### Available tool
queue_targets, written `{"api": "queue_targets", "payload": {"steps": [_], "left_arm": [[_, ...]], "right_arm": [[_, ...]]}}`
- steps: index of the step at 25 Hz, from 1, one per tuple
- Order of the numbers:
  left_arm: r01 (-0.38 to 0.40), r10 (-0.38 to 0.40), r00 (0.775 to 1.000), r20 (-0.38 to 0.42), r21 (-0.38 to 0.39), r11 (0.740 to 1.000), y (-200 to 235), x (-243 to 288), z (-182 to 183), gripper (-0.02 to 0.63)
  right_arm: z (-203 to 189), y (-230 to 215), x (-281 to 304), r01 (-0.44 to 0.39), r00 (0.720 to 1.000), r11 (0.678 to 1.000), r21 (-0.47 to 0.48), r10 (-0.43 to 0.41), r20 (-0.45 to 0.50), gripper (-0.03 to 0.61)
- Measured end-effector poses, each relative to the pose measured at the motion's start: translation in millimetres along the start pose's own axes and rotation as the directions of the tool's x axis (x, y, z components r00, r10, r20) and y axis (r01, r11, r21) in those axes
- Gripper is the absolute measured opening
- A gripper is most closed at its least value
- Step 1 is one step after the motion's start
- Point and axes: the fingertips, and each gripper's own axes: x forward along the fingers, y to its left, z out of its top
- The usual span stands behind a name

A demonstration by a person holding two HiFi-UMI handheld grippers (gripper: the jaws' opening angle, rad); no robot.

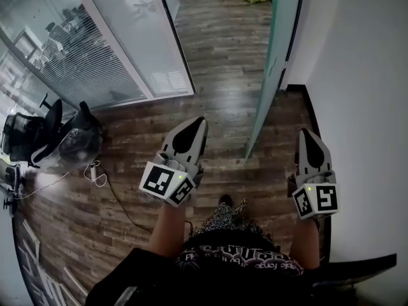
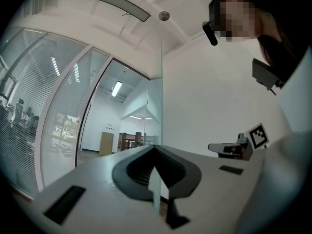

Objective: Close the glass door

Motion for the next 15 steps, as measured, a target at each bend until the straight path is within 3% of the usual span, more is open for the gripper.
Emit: {"api": "queue_targets", "payload": {"steps": [5, 9, 15], "left_arm": [[0.038, -0.038, 0.999, 0.007, -0.019, 0.999, 46.5, 50.9, 0.6, -0.006], [0.010, -0.010, 1.000, 0.007, -0.027, 1.000, 87.5, 75.5, 0.5, -0.006], [0.017, -0.017, 1.000, -0.002, 0.006, 1.000, 106.7, 113.3, -4.1, -0.006]], "right_arm": [[-3.8, -13.9, 62.1, 0.030, 0.999, 0.999, -0.039, -0.030, -0.012, 0.005], [-8.1, -21.1, 98.1, 0.039, 0.999, 0.998, -0.039, -0.039, -0.007, 0.005], [-24.7, -39.2, 129.2, 0.051, 0.998, 0.998, -0.029, -0.052, -0.024, 0.005]]}}
